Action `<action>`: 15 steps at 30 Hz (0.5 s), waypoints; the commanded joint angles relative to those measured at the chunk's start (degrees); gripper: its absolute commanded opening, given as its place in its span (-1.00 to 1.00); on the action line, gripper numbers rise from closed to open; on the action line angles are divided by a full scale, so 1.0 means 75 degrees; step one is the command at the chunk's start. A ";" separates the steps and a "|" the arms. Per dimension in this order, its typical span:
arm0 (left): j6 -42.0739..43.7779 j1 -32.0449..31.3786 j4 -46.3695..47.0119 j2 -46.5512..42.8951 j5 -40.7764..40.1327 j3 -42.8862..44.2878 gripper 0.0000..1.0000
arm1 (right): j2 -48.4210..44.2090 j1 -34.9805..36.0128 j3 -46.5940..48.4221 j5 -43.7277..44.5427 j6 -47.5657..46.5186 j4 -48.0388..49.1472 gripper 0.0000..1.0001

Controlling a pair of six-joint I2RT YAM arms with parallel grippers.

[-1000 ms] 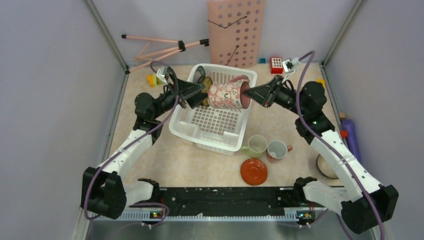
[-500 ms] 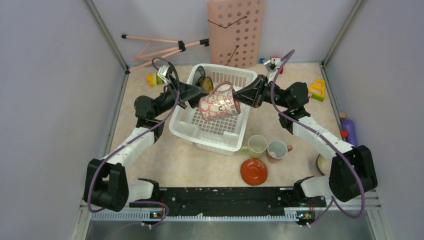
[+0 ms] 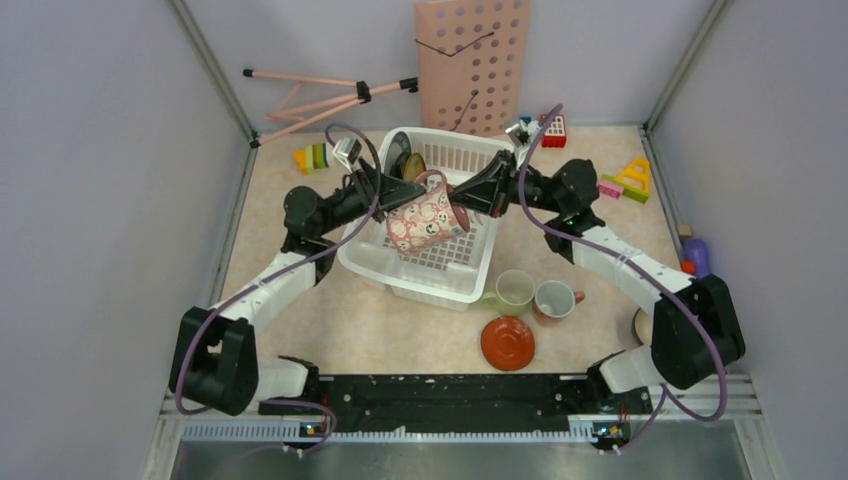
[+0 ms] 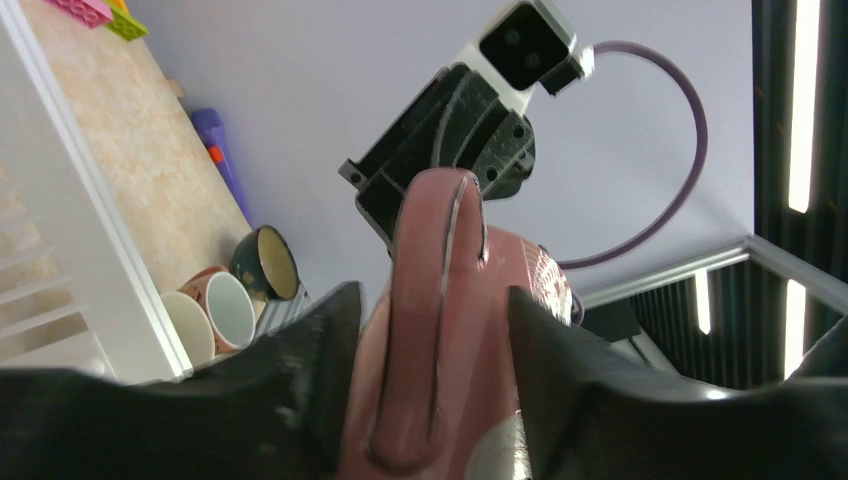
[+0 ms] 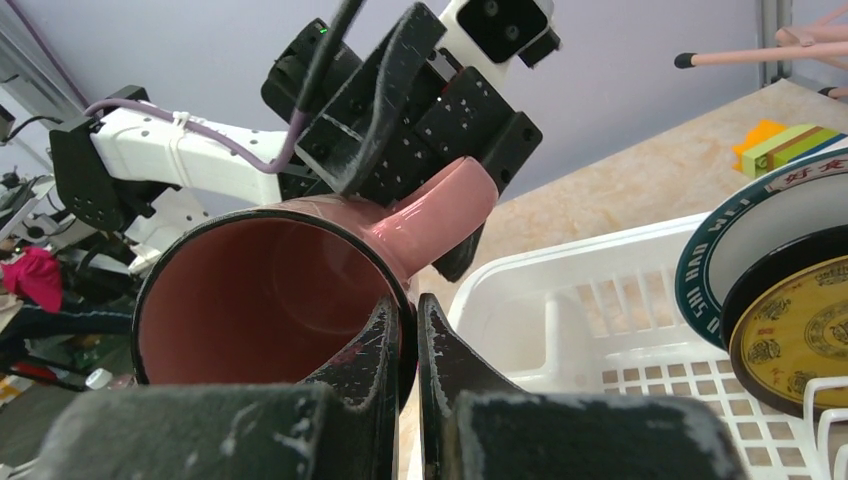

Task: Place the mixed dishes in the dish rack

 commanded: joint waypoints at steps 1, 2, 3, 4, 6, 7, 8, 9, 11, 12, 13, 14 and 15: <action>-0.0090 -0.0110 0.0500 0.0211 0.0146 0.0125 0.01 | 0.0102 0.0055 0.0745 0.0546 -0.0197 0.0791 -1.00; -0.0193 -0.0111 0.0641 0.0258 0.0128 0.0100 -0.16 | 0.0140 0.0055 0.0794 0.0591 -0.0369 0.0655 -1.00; -0.0239 -0.0111 0.0746 0.0304 0.0116 0.0095 -0.33 | 0.0165 0.0055 0.0807 0.0646 -0.0428 0.0584 -1.00; -0.0275 -0.0111 0.0802 0.0361 0.0103 0.0098 -0.52 | 0.0189 0.0055 0.0828 0.0746 -0.0555 0.0500 -1.00; -0.0262 -0.0104 0.0823 0.0487 -0.0009 0.0152 -1.00 | 0.0232 0.0055 0.0885 0.1147 -0.0791 0.0172 -1.00; -0.0229 -0.0100 0.0814 0.0567 -0.0051 0.0200 -1.00 | 0.0259 0.0055 0.0934 0.1324 -0.0914 -0.0042 -1.00; -0.0190 -0.0083 0.0815 0.0658 -0.0112 0.0279 -1.00 | 0.0291 0.0046 0.1003 0.1514 -0.1035 -0.0332 -1.00; -0.0150 -0.0060 0.0809 0.0766 -0.0175 0.0361 -1.00 | 0.0338 0.0029 0.1066 0.1657 -0.1146 -0.0587 -1.00; -0.0042 0.0001 0.0684 0.1015 -0.0264 0.0583 -1.00 | 0.0446 -0.0046 0.1107 0.1889 -0.1217 -0.0871 -1.00; 0.0029 0.0020 0.0595 0.1156 -0.0298 0.0696 -1.00 | 0.0510 -0.0126 0.1114 0.1930 -0.1192 -0.0929 -0.95; 0.0049 0.0045 0.0540 0.1282 -0.0340 0.0794 -1.00 | 0.0595 -0.0208 0.1109 0.1906 -0.1133 -0.0919 -0.74; 0.0048 0.0063 0.0553 0.1388 -0.0379 0.0865 -1.00 | 0.0683 -0.0313 0.1072 0.1851 -0.1008 -0.0799 -0.57; 0.0028 0.0075 0.0554 0.1492 -0.0425 0.0907 -1.00 | 0.0771 -0.0432 0.1010 0.1795 -0.0840 -0.0645 -0.50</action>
